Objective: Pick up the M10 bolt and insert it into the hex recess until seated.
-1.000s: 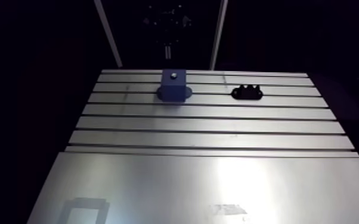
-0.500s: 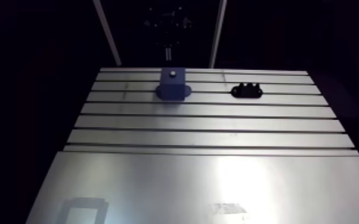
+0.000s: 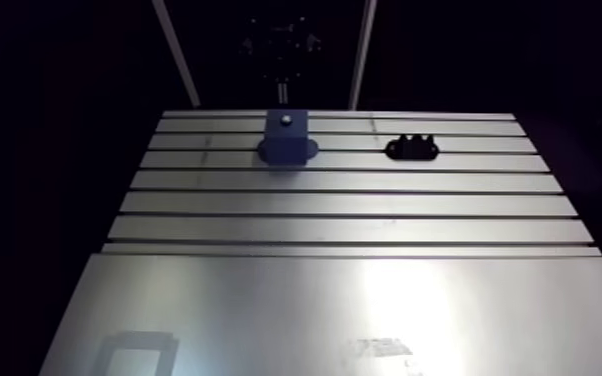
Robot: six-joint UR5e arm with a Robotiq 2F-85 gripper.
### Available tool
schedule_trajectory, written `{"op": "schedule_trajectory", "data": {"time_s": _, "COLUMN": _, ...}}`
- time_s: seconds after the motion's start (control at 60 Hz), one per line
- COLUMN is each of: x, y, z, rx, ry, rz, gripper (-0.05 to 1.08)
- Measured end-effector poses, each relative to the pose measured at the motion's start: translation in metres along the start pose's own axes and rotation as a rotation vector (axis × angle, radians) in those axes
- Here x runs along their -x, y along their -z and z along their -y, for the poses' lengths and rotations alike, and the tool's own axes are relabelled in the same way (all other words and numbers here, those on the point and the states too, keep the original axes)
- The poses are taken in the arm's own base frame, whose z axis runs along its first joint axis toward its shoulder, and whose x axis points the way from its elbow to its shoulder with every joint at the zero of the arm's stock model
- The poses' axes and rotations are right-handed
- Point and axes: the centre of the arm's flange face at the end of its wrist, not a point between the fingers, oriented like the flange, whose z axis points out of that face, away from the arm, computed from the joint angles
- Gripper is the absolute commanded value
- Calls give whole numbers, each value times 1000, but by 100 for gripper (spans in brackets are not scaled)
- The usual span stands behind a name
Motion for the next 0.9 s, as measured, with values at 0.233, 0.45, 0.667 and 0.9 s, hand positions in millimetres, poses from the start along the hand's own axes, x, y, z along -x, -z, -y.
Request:
{"op": "schedule_trajectory", "data": {"time_s": 0.233, "x": 0, "y": -4, "z": -1, "rx": 0, "ry": -2, "rz": -4, "gripper": 108}}
{"op": "schedule_trajectory", "data": {"time_s": 0.45, "x": 0, "y": -7, "z": -2, "rx": -1, "ry": -3, "rz": -12, "gripper": 108}}
{"op": "schedule_trajectory", "data": {"time_s": 0.667, "x": 0, "y": -15, "z": -5, "rx": -3, "ry": -8, "rz": -2, "gripper": 108}}
{"op": "schedule_trajectory", "data": {"time_s": 0.9, "x": -1, "y": -20, "z": -10, "rx": -6, "ry": -15, "rz": 5, "gripper": 108}}
